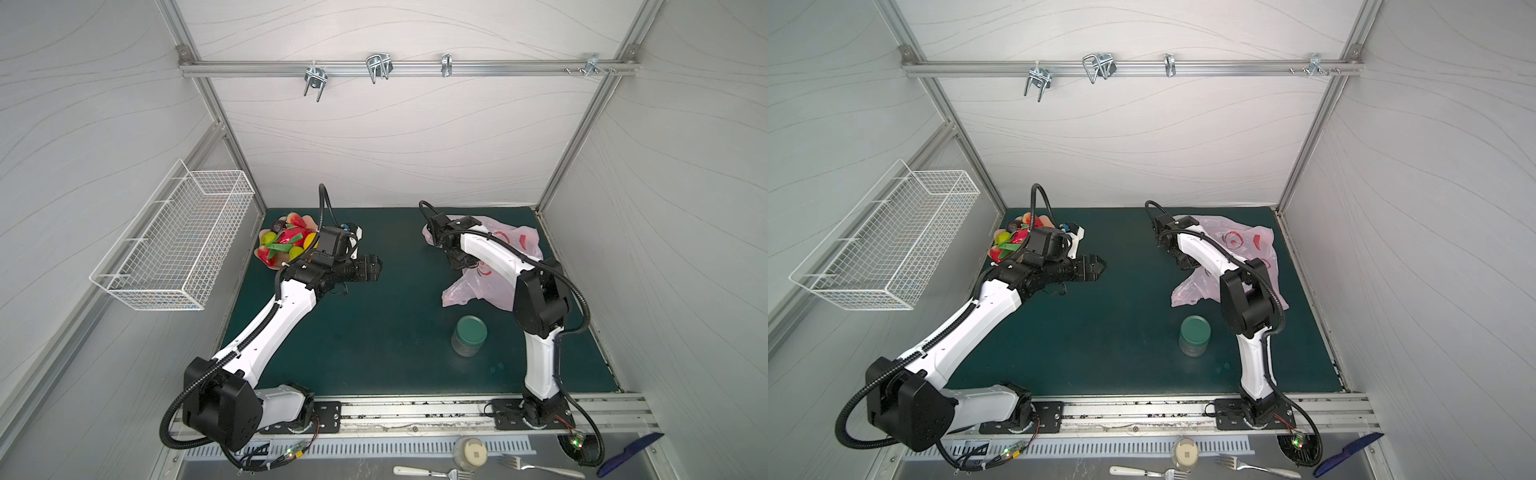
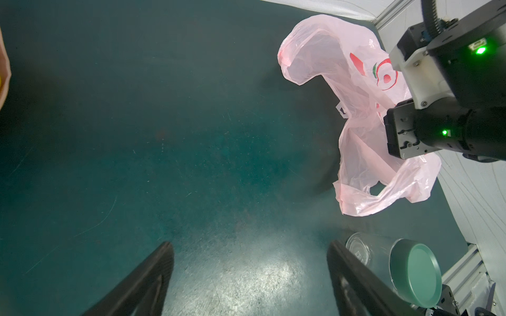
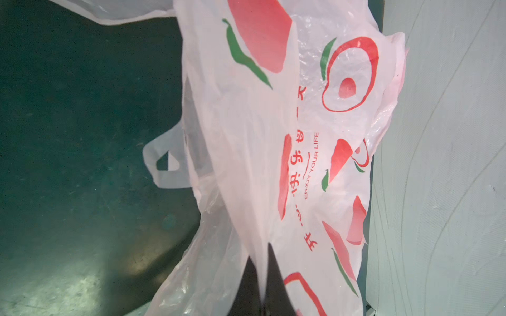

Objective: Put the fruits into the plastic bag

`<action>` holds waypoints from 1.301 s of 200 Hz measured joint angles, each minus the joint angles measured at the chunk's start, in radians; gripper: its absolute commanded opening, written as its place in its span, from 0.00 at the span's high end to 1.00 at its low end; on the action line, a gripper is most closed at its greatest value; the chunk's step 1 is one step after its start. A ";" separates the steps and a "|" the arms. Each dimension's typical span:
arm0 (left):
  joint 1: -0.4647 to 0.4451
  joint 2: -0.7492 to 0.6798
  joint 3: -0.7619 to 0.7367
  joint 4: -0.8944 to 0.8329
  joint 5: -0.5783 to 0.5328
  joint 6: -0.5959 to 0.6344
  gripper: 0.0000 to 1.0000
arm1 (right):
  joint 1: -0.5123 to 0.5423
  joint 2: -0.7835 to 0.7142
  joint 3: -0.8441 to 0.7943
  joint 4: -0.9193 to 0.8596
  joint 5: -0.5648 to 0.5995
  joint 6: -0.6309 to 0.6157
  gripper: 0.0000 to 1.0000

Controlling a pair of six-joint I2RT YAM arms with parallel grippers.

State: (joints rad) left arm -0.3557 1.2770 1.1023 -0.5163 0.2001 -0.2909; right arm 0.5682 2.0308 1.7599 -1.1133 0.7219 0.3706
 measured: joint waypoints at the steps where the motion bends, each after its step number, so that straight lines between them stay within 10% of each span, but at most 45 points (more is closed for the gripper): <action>1: 0.000 0.000 0.000 0.000 0.000 0.000 0.11 | 0.000 0.000 0.000 0.000 0.000 0.000 1.00; 260: -0.082 0.325 0.077 0.267 0.291 -0.347 0.15 | -0.113 -0.312 0.024 0.120 -0.441 0.191 1.00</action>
State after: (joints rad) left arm -0.4374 1.6020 1.1793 -0.2489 0.4908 -0.6376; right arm 0.4557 1.7191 1.7840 -0.9936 0.2806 0.5613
